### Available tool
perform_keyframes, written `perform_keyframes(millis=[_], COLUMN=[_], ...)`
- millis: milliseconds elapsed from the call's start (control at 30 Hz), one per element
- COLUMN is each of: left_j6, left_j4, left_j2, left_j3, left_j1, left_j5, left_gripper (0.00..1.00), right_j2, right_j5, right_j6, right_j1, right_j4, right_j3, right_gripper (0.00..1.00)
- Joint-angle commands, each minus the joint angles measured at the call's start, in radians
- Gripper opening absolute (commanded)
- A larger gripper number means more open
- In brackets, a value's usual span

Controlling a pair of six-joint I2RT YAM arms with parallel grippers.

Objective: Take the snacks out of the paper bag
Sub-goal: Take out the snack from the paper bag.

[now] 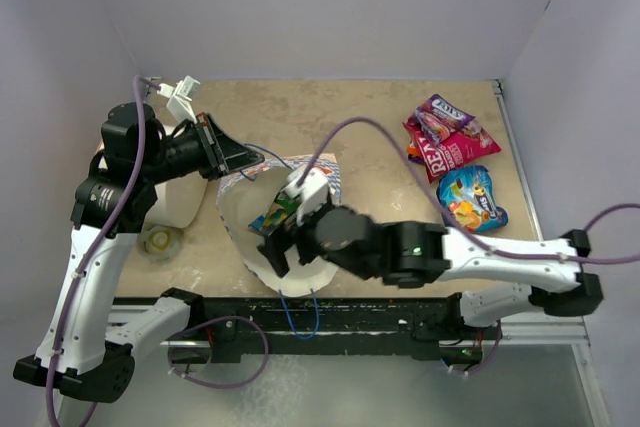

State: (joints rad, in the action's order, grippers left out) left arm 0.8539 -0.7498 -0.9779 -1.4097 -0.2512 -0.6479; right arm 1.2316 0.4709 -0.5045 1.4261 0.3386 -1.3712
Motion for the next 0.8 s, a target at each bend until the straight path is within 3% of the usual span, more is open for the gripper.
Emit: perform_keyframes(millis=[0, 67, 200, 400, 600, 767], left_j6=[0.005, 0.001, -0.003, -0.016, -0.028, -0.057], left_j4=[0.018, 0.013, 0.011, 0.027, 0.042, 0.052], left_j2=[0.017, 0.02, 0.025, 0.029, 0.042, 0.053], left_j3=[-0.01, -0.009, -0.008, -0.008, -0.007, -0.007], left_j1=[0.004, 0.004, 0.004, 0.004, 0.005, 0.003], left_j5=[-0.011, -0.003, 0.006, -0.006, -0.011, -0.022], left_gripper=[0.0, 0.0, 0.0, 0.0, 0.0, 0.0], right_j2=[0.14, 0.196, 0.234, 0.219, 0.318, 0.365], right_j5=[0.266, 0.292, 0.268, 0.149, 0.152, 0.023], right_j6=[0.204, 0.239, 0.402, 0.546, 0.527, 0.567], right_j1=[0.075, 0.075, 0.076, 0.062, -0.011, -0.064], right_j4=[0.028, 0.019, -0.162, -0.566, -0.645, -0.771], right_j3=[-0.067, -0.069, 0.009, 0.242, 0.293, 0.372], right_gripper=[1.0, 0.99, 1.0, 1.0, 0.96, 0.81])
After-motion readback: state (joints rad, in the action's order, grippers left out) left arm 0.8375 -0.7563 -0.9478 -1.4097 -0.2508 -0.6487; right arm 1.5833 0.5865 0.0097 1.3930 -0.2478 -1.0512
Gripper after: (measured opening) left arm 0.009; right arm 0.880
